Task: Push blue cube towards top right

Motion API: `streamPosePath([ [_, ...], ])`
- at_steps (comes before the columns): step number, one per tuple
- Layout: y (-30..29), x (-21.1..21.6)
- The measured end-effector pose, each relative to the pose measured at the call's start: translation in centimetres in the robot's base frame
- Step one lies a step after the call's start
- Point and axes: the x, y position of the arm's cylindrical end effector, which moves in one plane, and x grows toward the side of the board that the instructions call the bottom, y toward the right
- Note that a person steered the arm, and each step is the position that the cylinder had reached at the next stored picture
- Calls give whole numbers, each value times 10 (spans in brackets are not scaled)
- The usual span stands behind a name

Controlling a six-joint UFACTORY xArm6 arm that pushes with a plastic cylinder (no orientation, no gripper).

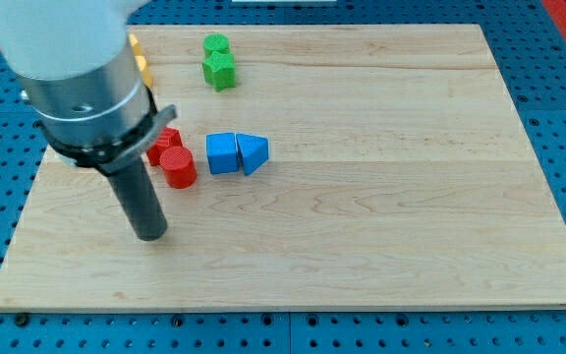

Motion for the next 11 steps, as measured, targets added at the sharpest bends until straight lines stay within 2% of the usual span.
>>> streamPosePath([
  [1, 14, -57],
  [2, 63, -98],
  [3, 125, -117],
  [4, 157, -141],
  [5, 168, -183],
  [7, 159, -221],
  [9, 224, -266],
  [11, 291, -273],
])
